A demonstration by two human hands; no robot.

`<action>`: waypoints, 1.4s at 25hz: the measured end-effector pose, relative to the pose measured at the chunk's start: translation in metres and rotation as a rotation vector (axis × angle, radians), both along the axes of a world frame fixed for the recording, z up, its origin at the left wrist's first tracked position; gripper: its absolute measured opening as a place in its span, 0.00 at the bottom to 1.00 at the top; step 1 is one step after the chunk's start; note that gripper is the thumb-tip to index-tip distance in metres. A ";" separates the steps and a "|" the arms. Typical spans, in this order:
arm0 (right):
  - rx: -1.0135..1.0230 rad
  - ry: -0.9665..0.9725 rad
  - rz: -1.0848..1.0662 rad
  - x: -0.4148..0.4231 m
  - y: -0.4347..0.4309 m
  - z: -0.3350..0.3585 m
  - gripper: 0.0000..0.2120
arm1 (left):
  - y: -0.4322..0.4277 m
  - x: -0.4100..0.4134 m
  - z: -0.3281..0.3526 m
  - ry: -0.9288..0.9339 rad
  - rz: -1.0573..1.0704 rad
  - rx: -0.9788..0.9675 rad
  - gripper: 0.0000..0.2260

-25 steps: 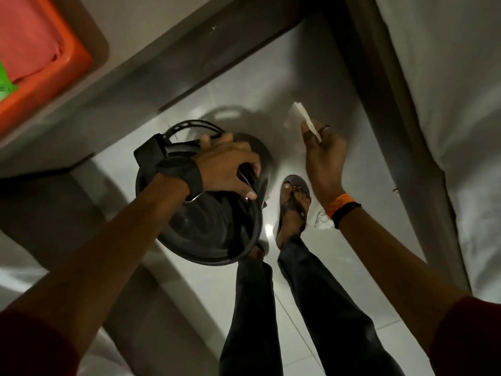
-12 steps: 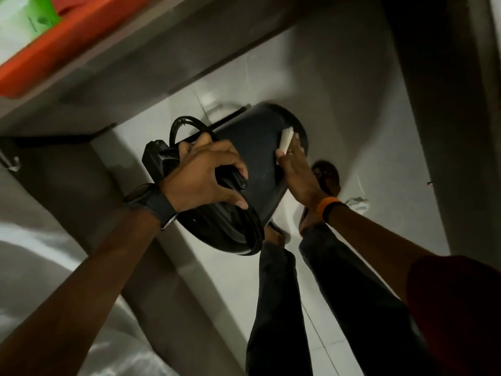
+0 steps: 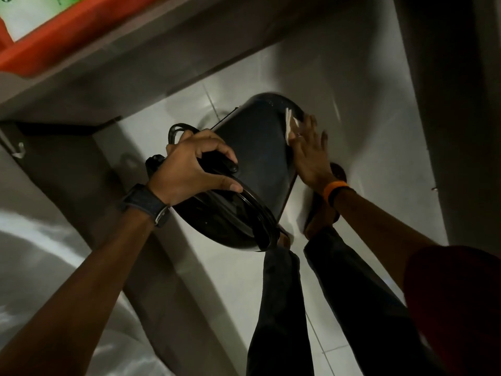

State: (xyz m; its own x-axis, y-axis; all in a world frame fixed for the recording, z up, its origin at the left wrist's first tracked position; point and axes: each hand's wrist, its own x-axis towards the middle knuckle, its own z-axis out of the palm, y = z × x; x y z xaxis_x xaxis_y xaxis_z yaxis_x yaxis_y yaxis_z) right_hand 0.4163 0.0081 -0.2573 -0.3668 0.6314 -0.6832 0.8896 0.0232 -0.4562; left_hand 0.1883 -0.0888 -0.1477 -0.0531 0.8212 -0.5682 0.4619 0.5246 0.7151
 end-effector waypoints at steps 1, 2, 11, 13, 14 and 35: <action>0.057 0.108 -0.008 -0.003 -0.009 0.007 0.25 | -0.001 -0.001 -0.001 -0.007 0.008 0.003 0.21; 0.116 0.263 0.022 -0.007 -0.024 0.019 0.26 | -0.001 -0.001 -0.001 -0.016 0.016 0.003 0.21; 0.017 0.038 -0.097 -0.013 0.027 -0.021 0.24 | -0.009 0.007 -0.005 0.079 -0.107 0.045 0.24; 0.125 0.076 0.003 -0.019 0.020 -0.016 0.24 | -0.009 0.009 -0.005 0.087 -0.121 0.051 0.23; 0.156 0.171 0.113 -0.023 0.009 -0.011 0.23 | -0.009 0.009 -0.005 0.084 -0.123 0.061 0.22; -0.277 0.473 0.081 -0.012 -0.001 0.058 0.22 | 0.030 0.017 0.000 -0.009 -0.095 0.031 0.20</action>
State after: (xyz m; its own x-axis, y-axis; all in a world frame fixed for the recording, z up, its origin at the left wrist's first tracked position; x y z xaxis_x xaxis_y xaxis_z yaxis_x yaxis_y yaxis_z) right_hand 0.4047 0.0067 -0.1997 -0.7139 0.4086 -0.5686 0.5868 -0.0940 -0.8043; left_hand 0.2057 -0.0589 -0.1480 0.0307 0.8397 -0.5421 0.5019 0.4561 0.7349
